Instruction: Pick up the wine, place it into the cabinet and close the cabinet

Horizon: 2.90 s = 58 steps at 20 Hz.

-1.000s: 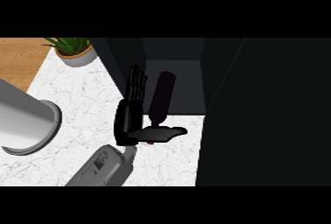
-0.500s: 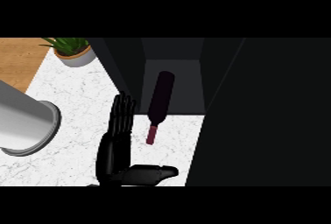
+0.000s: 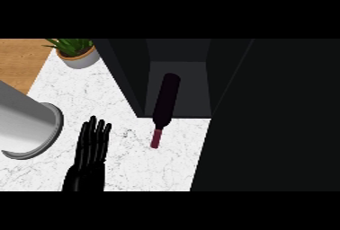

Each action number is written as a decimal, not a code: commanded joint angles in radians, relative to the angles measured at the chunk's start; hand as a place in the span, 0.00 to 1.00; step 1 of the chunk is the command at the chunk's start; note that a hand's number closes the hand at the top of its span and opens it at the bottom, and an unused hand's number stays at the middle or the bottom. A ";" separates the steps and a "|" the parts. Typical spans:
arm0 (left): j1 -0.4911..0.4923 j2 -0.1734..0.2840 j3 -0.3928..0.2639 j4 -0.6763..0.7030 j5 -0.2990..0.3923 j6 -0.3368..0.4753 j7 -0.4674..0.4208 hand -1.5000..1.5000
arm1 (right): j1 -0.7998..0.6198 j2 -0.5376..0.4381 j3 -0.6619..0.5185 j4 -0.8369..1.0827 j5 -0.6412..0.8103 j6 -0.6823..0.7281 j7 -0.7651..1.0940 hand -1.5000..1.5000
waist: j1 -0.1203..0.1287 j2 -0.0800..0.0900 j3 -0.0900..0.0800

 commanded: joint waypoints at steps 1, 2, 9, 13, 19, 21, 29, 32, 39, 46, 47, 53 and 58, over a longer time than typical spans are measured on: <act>0.080 0.113 0.059 -0.123 0.025 -0.031 0.025 0.00 | -0.015 0.013 0.156 -0.185 -0.002 -0.009 0.105 1.00 | 0.003 0.000 -0.001; 0.141 0.088 0.044 -0.069 0.043 -0.097 -0.073 0.00 | -0.053 0.052 0.195 -0.136 0.032 -0.025 0.091 1.00 | 0.009 0.001 -0.003; 0.196 0.177 0.201 -0.130 0.137 -0.162 -0.063 0.00 | -0.153 0.157 0.324 -0.066 0.066 -0.108 0.222 1.00 | 0.013 0.000 -0.006; 0.269 0.204 0.216 -0.160 0.157 -0.209 -0.084 0.00 | -0.256 0.230 0.351 -0.033 0.080 -0.187 0.303 1.00 | 0.020 0.000 -0.005; 0.331 0.288 0.353 -0.179 0.258 -0.335 -0.094 0.00 | -0.445 0.232 0.421 0.142 0.117 -0.398 0.236 1.00 | 0.035 0.000 -0.006; 0.343 0.308 0.393 -0.169 0.289 -0.377 -0.096 0.00 | -0.542 0.233 0.418 0.158 0.118 -0.467 0.268 1.00 | 0.037 0.001 -0.006; 0.393 0.368 0.510 -0.179 0.378 -0.511 -0.099 0.00 | -0.889 0.231 0.304 0.424 -0.011 -0.669 0.232 1.00 | 0.065 0.009 -0.004; 0.377 0.395 0.561 -0.148 0.414 -0.564 -0.091 0.00 | -1.050 0.233 0.228 0.555 -0.093 -0.721 0.224 1.00 | 0.074 0.013 -0.004; 0.402 0.418 0.651 -0.150 0.476 -0.614 -0.062 0.00 | -1.361 0.235 0.134 0.919 -0.285 -0.744 0.071 1.00 | 0.079 0.016 -0.001; 0.333 0.417 0.647 -0.139 0.475 -0.596 -0.027 0.00 | -1.546 0.235 0.038 1.144 -0.628 -0.536 0.111 1.00 | 0.098 0.035 -0.002; 0.353 0.438 0.685 -0.141 0.502 -0.631 -0.022 0.00 | -1.500 0.235 0.049 1.164 -0.651 -0.439 0.105 1.00 | 0.093 0.033 -0.001; 0.317 0.403 0.685 -0.058 0.480 -0.644 -0.035 0.00 | -1.628 0.235 -0.032 1.459 -0.814 -0.318 0.053 1.00 | 0.065 0.028 -0.002; 0.354 0.425 0.747 -0.067 0.511 -0.674 -0.006 0.00 | -1.662 0.187 -0.116 1.638 -0.659 -0.277 -0.126 1.00 | 0.045 0.025 -0.001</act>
